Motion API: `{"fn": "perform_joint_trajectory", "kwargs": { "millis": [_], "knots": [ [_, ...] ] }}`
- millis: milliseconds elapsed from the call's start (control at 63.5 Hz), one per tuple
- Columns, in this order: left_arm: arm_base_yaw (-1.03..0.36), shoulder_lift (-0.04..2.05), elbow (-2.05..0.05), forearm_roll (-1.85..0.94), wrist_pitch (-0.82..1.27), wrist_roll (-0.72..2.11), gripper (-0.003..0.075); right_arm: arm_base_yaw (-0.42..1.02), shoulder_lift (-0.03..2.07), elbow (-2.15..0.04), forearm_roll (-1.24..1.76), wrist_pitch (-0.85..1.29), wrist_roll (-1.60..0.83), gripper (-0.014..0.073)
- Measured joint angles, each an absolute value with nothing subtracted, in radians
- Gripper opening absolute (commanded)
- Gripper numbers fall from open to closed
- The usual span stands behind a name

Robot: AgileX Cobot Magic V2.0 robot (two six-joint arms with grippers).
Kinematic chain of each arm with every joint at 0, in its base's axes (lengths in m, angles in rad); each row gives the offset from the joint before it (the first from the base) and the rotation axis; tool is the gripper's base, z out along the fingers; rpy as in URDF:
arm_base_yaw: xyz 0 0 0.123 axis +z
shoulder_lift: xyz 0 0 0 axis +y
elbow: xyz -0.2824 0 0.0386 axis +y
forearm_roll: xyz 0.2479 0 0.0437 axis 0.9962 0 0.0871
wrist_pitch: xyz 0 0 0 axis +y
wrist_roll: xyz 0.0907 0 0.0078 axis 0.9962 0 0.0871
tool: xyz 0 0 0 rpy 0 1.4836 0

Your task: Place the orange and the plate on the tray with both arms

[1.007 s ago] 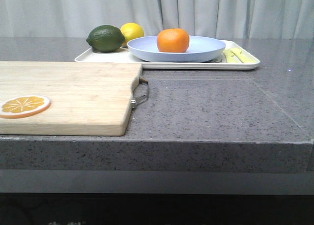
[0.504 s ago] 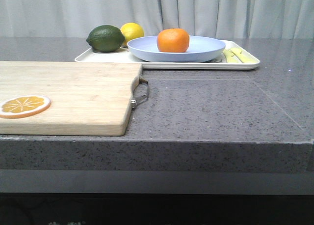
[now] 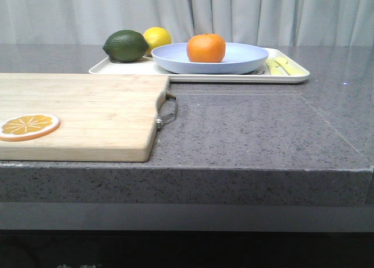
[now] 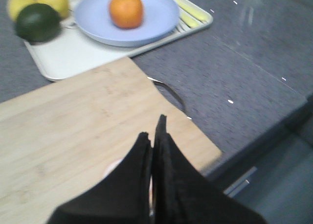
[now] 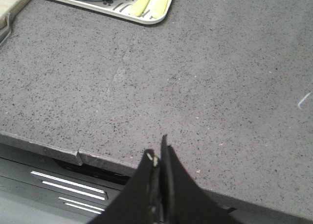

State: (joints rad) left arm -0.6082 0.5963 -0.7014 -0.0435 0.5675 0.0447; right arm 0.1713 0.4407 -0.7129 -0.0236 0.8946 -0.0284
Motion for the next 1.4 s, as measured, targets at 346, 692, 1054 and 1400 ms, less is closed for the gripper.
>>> {"fn": "perform_joint_trajectory", "kwargs": {
  "millis": [346, 692, 1054, 1400],
  "knots": [
    [-0.173, 0.156, -0.272, -0.029, 0.227, 0.045, -0.0018, 0.171, 0.441, -0.713, -0.024, 0.895, -0.028, -0.0068],
    [-0.041, -0.004, 0.001, -0.071, 0.131, 0.045, -0.0018, 0.171, 0.439, -0.713, -0.024, 0.897, -0.028, -0.0068],
    [-0.041, -0.004, 0.001, -0.075, 0.078, 0.045, -0.0018, 0.171, 0.439, -0.713, -0.024, 0.897, -0.030, -0.0068],
    [-0.041, -0.004, 0.001, -0.077, 0.077, 0.045, -0.0018, 0.171, 0.439, -0.713, -0.024, 0.897, -0.030, -0.0068]
  ]
}}
